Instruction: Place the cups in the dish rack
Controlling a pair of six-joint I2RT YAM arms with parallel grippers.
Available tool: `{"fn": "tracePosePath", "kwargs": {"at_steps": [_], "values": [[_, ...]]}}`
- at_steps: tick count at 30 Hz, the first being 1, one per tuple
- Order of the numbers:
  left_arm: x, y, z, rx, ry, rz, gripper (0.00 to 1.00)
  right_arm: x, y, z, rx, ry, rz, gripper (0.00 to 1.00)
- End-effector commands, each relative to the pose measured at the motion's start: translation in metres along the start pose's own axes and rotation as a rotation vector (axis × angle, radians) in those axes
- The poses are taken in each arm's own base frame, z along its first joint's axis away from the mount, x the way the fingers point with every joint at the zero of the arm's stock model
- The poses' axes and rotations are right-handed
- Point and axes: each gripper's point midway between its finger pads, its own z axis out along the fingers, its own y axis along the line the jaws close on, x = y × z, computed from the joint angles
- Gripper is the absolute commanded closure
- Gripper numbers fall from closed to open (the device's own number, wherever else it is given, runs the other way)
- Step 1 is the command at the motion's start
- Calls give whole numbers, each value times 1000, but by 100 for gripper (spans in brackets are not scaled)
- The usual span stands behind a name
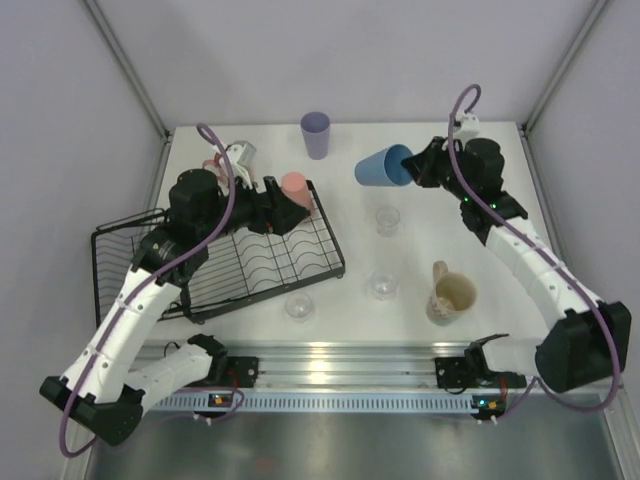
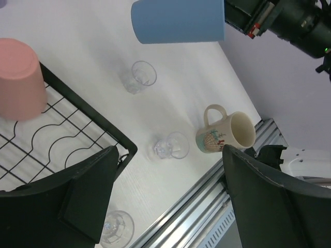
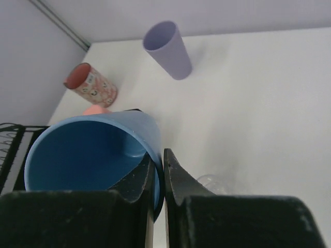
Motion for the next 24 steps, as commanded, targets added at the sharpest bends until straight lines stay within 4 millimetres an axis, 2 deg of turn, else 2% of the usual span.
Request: {"fn": "tracePosePath", "kwargs": {"at_steps": [1,2,3,4,5,7,8,10,14,18,20,24], "values": [[-29,-31,1,126,-74,-15,13,-52,50,-47,-214,-266,-56,100],[-31,-35,2,148,-79,-23,13,-41,47,-52,-222,-274,-64,100],[-30,-40,5,180,-64,-55,13,-57,61,-74,-269,-363,-95,100],[-30,-43,7,198,-60,-69,13,-60,63,-83,-282,-399,-111,100],[-35,-48,9,228,-75,-71,12,-50,59,-86,-282,-405,-122,100],[-35,-55,14,273,-55,-124,13,-62,71,-111,-330,-509,-165,100],[-36,-58,17,290,-52,-142,12,-54,68,-113,-332,-515,-173,100],[-37,-67,22,357,-38,-199,12,-59,76,-131,-365,-580,-194,100],[-40,-82,28,474,-29,-304,10,-58,83,-152,-419,-698,-235,100],[-41,-87,34,536,-5,-432,6,-59,97,-172,-490,-799,-275,100],[-41,-84,39,533,-8,-459,3,-59,102,-177,-511,-822,-301,100],[-43,-80,48,531,-6,-556,2,-60,117,-186,-559,-861,-330,100]]}}
